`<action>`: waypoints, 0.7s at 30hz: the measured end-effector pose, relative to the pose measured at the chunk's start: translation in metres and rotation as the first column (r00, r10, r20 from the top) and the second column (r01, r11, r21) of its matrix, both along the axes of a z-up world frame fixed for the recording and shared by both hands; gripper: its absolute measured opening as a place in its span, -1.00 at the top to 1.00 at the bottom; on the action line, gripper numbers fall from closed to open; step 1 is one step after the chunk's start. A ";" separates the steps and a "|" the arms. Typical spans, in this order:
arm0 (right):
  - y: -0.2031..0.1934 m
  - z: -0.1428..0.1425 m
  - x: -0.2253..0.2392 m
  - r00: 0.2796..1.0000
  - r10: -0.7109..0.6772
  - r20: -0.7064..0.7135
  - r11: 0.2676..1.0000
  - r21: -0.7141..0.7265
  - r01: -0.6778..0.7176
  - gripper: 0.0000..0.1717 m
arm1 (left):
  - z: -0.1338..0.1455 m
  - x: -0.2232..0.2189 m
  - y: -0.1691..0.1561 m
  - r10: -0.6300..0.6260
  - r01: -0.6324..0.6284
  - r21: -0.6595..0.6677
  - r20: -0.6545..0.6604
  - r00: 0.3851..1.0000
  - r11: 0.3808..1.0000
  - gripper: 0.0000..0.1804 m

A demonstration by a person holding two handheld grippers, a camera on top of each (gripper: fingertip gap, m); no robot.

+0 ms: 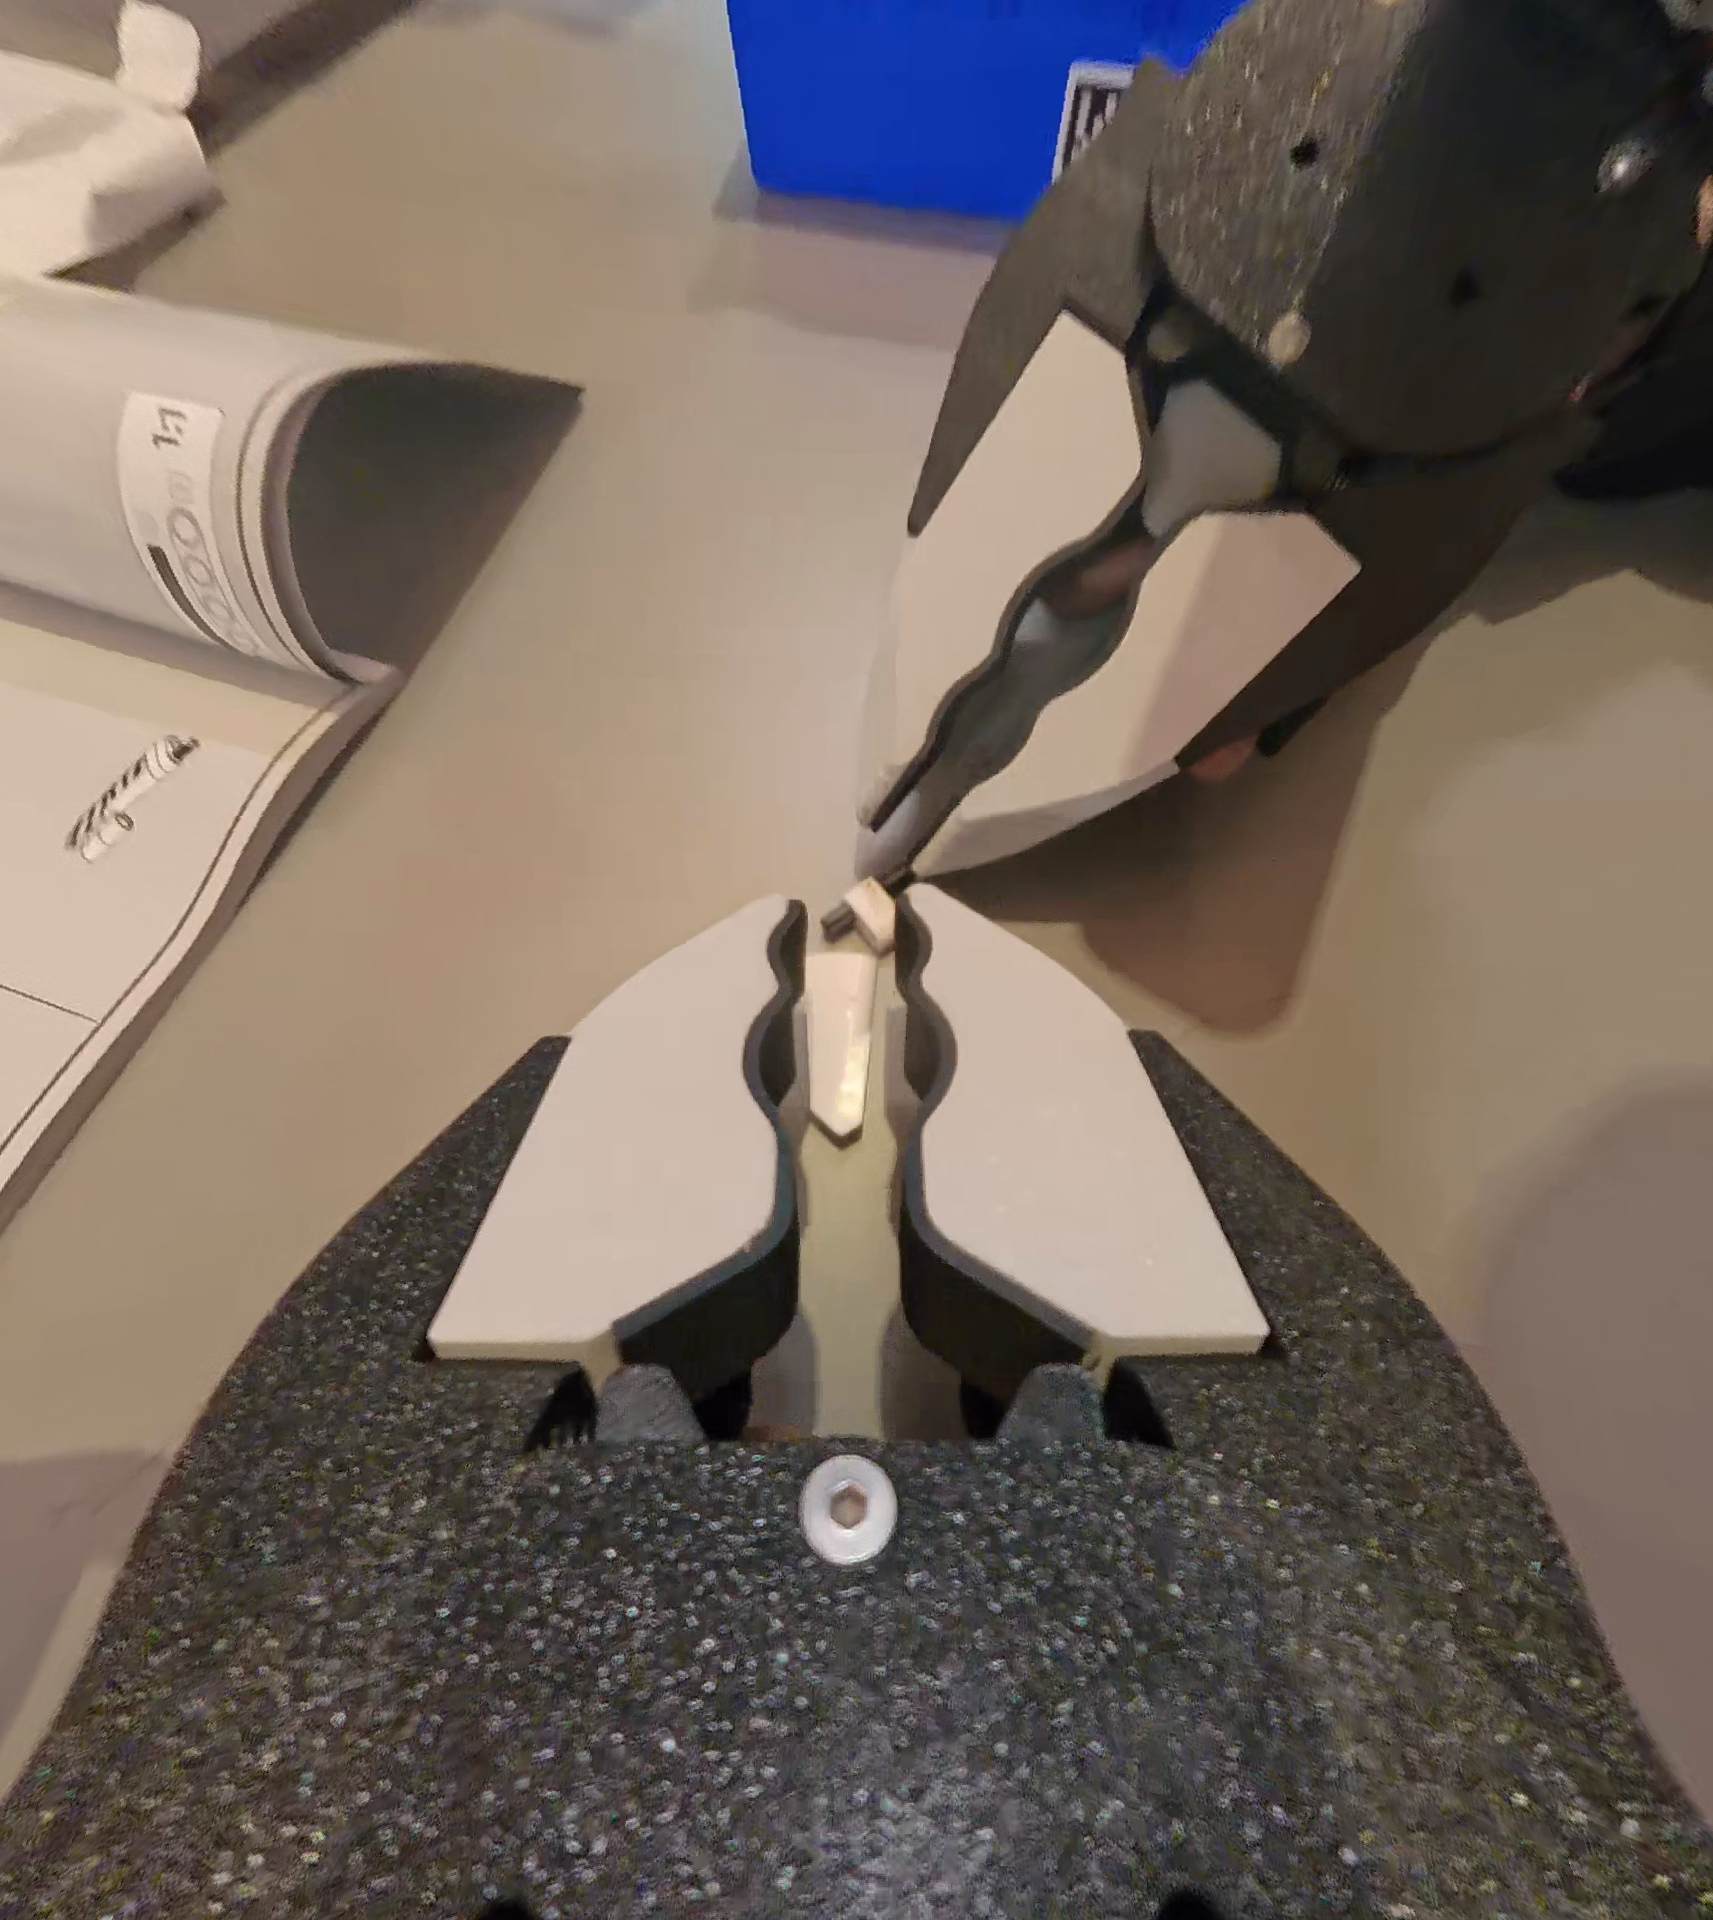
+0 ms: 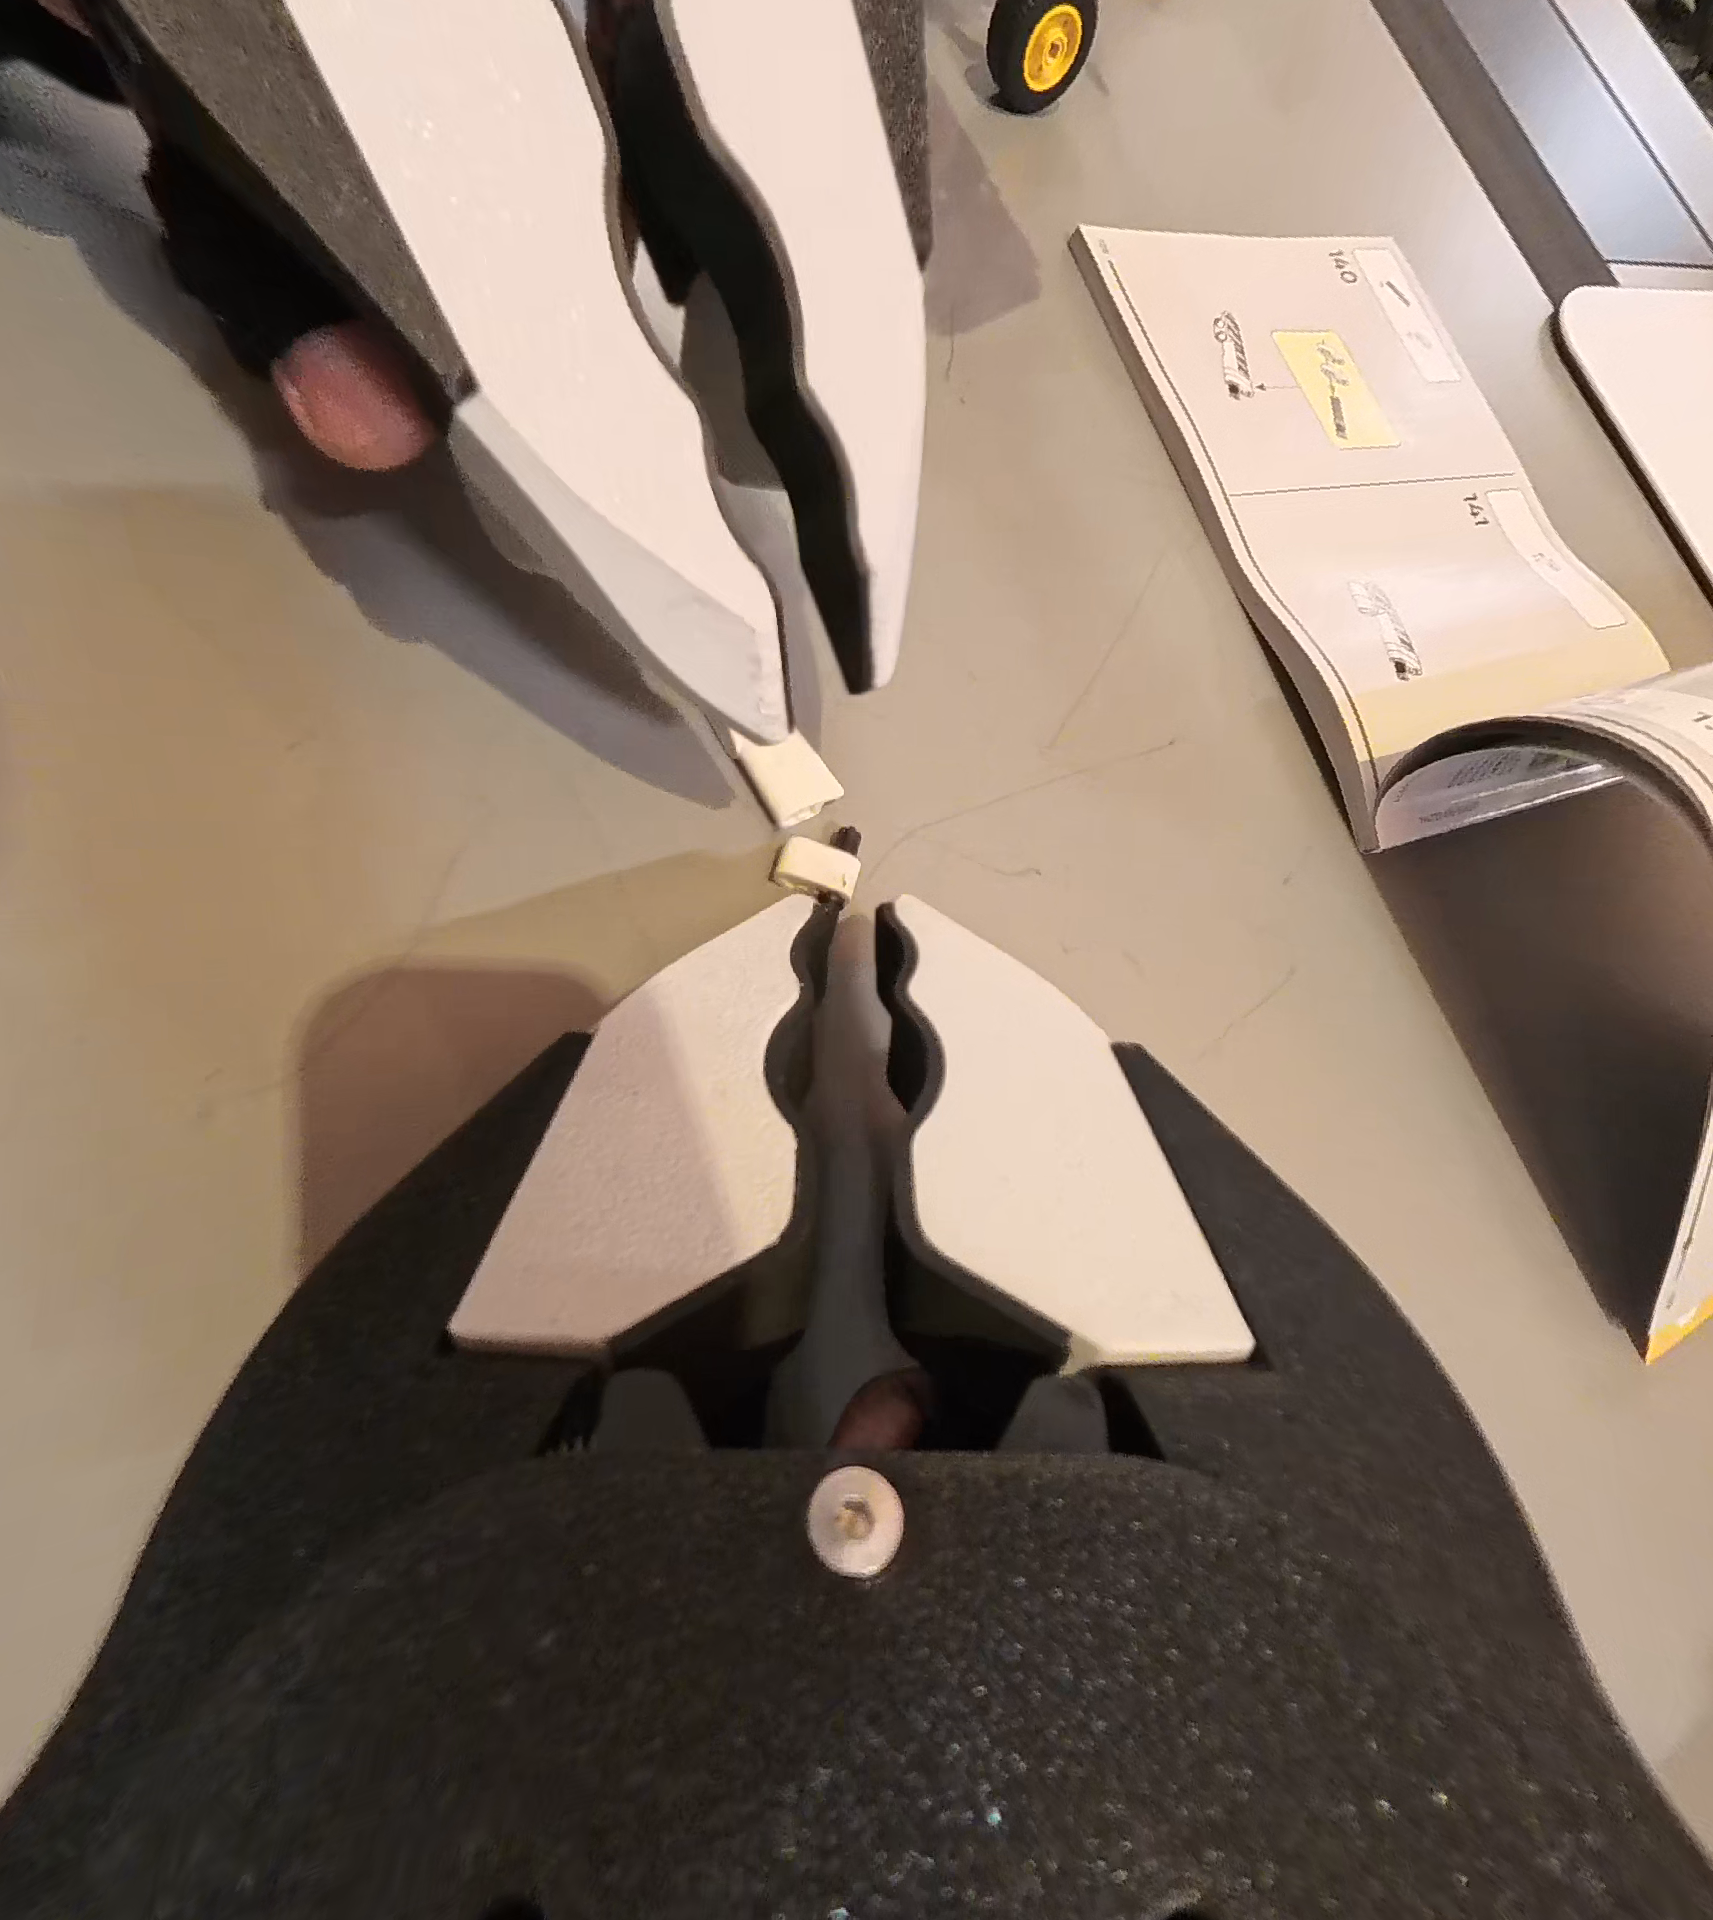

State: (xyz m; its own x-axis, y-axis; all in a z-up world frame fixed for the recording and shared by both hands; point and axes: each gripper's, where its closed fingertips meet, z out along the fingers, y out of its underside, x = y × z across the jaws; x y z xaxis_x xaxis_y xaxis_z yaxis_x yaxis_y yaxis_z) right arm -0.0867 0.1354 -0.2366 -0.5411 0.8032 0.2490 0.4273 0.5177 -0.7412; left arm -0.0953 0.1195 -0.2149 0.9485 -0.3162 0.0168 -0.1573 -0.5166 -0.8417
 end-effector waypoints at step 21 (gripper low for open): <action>0.016 0.003 0.023 0.996 -0.075 -0.039 0.997 0.017 0.075 0.85 | 0.082 -0.018 0.020 0.173 -0.245 0.535 0.182 0.968 0.808 0.95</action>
